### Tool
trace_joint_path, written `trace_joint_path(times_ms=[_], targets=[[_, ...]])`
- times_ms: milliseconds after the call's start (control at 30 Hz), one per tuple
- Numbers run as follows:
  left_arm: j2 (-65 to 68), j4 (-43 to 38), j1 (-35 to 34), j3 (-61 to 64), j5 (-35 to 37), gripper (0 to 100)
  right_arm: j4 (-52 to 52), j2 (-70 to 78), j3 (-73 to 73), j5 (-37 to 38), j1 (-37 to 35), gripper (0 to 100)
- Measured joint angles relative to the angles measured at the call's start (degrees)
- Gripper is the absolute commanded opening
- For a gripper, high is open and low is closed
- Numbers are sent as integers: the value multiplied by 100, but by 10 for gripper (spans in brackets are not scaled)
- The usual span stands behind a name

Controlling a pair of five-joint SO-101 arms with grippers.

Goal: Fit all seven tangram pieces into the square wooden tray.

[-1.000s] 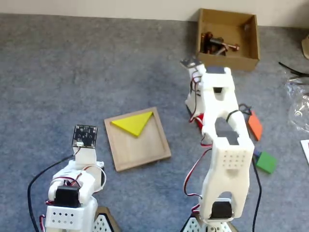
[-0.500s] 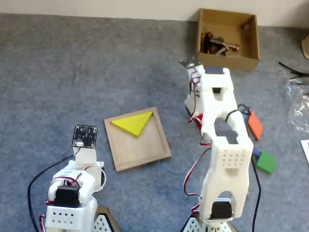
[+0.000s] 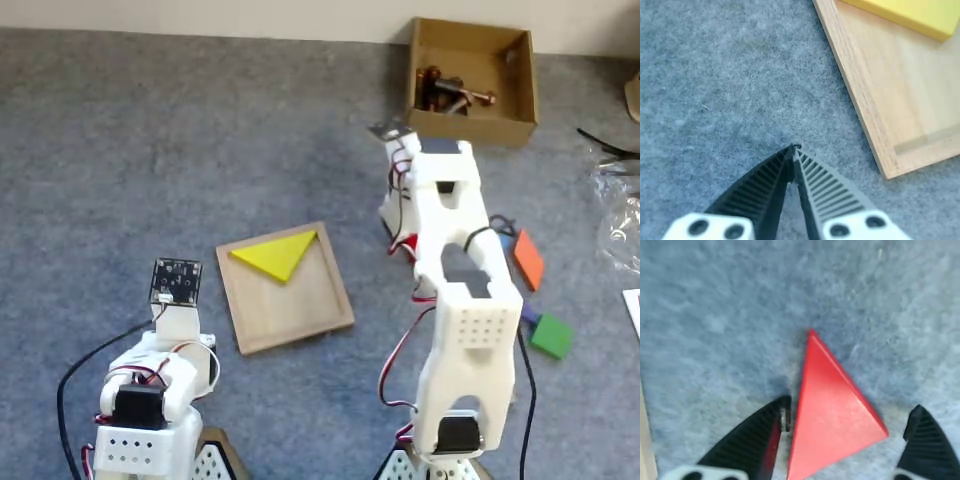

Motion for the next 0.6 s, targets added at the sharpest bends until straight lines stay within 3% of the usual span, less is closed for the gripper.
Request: trace_joint_path(times_ms=[600], targets=[[0, 0, 0, 0, 0, 5, 0, 237, -26, -167, -70, 342]])
